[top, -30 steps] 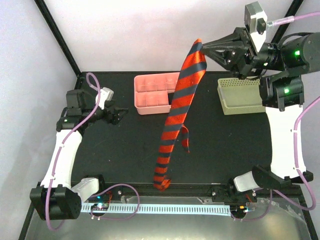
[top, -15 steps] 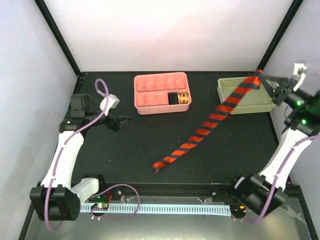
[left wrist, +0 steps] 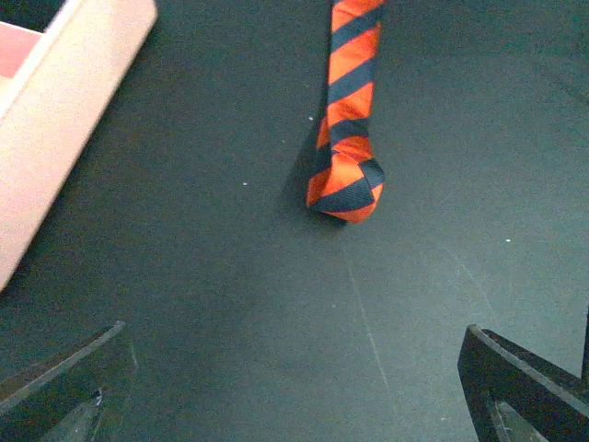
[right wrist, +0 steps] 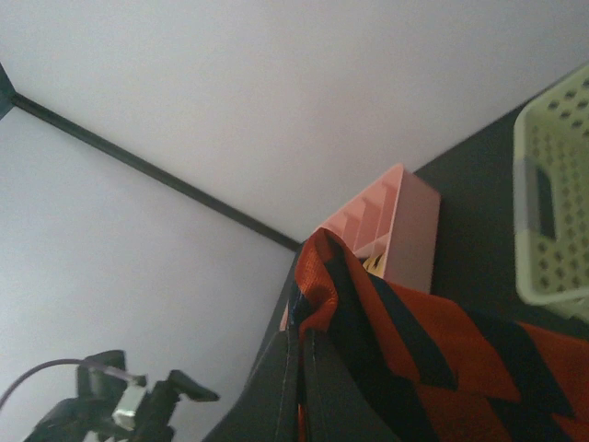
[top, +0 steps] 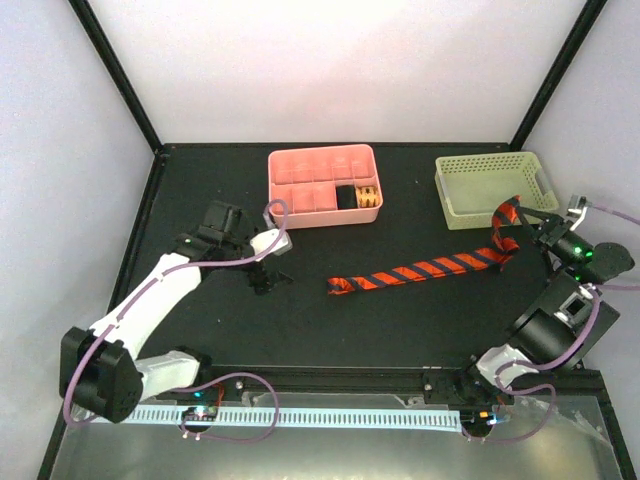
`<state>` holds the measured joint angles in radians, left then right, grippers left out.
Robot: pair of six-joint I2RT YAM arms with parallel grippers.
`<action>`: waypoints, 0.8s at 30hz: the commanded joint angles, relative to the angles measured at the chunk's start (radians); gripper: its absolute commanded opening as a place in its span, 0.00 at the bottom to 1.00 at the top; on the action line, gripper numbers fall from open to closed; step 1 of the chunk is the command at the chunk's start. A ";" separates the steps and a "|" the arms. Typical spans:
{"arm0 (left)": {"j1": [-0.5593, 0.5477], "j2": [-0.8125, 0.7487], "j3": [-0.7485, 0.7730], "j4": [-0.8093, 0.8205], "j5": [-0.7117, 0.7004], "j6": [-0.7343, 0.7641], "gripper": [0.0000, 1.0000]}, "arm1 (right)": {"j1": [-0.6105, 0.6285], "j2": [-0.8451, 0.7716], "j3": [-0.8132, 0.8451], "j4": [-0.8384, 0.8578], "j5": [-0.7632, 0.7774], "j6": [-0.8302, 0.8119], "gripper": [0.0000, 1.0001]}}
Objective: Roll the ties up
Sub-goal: Place the tie at the center of the board.
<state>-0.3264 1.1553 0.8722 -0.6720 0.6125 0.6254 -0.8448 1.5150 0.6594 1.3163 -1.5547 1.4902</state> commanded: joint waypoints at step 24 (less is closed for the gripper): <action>-0.278 0.106 -0.038 0.286 -0.201 0.098 0.94 | 0.167 -0.195 0.451 -2.203 0.780 -1.999 0.02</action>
<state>-0.5209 1.2392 0.8570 -0.5293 0.5034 0.6411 -0.5816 1.2987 1.1076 -0.7403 -0.9390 -0.2192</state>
